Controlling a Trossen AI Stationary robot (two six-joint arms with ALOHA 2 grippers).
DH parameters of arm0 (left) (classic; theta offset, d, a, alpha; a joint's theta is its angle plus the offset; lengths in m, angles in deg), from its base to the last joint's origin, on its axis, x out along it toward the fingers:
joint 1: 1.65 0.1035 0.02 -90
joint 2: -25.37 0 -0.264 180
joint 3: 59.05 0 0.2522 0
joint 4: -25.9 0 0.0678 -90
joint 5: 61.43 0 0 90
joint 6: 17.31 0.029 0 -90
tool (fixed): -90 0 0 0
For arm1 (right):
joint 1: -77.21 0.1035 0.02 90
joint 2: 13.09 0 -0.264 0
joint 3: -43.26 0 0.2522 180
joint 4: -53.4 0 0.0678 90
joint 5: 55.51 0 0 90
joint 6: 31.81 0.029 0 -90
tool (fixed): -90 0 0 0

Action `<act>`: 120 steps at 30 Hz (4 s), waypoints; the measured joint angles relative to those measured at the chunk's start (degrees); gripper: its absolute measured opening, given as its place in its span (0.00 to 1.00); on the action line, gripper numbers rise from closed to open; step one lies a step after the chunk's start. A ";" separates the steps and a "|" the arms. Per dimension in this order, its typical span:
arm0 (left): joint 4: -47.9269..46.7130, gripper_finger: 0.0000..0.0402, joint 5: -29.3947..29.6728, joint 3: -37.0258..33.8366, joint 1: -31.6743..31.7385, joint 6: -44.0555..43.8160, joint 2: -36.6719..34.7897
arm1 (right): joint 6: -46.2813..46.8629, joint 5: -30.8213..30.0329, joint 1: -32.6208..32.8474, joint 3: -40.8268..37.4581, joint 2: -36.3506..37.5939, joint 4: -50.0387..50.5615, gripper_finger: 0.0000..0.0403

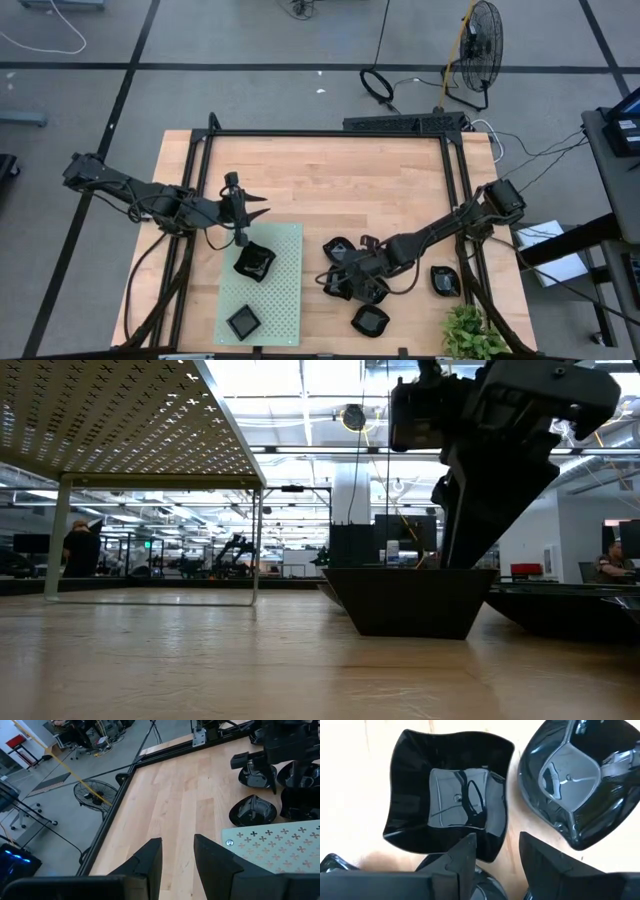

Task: Pick & Place Mini shaped plates
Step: Stack the distorted square plate on top of the other distorted square plates on the shelf

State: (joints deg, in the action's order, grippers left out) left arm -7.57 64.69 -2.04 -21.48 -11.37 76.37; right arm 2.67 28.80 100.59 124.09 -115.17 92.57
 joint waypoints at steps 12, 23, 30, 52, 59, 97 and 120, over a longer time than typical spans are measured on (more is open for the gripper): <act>0.00 0.29 0.00 0.00 0.00 0.02 0.00 | 0.59 -0.21 -0.13 0.04 -0.94 -0.57 0.28; 0.00 0.29 0.00 0.00 -0.02 -0.11 0.00 | 0.26 -0.24 -0.48 0.02 -0.96 0.11 0.09; 0.00 0.29 0.00 0.00 0.00 -0.22 0.00 | -0.12 -0.18 -0.57 0.02 -0.94 0.16 0.01; 0.75 0.29 -0.31 0.00 0.00 -4.95 0.72 | -15.60 -17.00 -0.39 0.02 8.74 -1.18 0.00; 10.64 0.29 -5.26 0.01 0.29 -8.66 9.49 | -25.12 -39.18 -0.44 0.00 9.70 -10.07 0.00; 20.31 0.29 -7.61 9.04 11.34 -6.25 27.86 | -35.23 -54.13 -5.95 0.00 9.64 -20.94 0.00; 19.25 0.03 -5.49 9.03 12.79 -2.78 26.51 | -37.13 -53.75 -3.15 0.00 9.64 -24.72 0.03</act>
State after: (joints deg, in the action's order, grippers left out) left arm 11.68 59.20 6.99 -8.70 -14.16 102.88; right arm -34.46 -24.94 97.44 124.09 -105.53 67.85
